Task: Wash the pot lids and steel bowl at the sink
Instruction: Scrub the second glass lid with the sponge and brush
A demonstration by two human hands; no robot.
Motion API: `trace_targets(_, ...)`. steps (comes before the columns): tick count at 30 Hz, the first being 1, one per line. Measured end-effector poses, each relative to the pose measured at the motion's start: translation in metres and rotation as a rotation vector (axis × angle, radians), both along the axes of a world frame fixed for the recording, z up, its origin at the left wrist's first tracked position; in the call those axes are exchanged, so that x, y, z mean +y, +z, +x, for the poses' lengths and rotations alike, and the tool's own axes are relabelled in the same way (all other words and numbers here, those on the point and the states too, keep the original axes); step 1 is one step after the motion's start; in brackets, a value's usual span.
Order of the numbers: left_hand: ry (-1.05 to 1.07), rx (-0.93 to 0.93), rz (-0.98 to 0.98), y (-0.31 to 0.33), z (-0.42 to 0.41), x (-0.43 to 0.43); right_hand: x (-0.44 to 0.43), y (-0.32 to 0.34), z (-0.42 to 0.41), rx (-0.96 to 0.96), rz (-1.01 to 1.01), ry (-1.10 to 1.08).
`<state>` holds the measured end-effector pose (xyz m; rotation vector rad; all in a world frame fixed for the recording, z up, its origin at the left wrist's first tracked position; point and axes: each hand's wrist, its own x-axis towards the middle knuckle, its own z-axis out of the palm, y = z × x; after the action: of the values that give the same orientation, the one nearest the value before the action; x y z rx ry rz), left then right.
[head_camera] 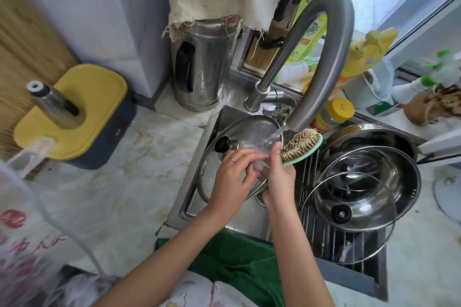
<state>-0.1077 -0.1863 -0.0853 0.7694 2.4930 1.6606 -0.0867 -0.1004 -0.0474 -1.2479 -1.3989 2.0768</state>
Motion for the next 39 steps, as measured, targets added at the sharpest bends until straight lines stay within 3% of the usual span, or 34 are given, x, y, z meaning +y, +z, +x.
trace_targets(22, -0.065, -0.031, -0.002, 0.022, -0.015, 0.011, 0.000, 0.016, 0.001, -0.011, 0.059, -0.070)
trace_targets(39, -0.146, 0.116, 0.030, 0.019, -0.012, -0.003, 0.007, 0.029, 0.006, 0.050, -0.047, -0.134)
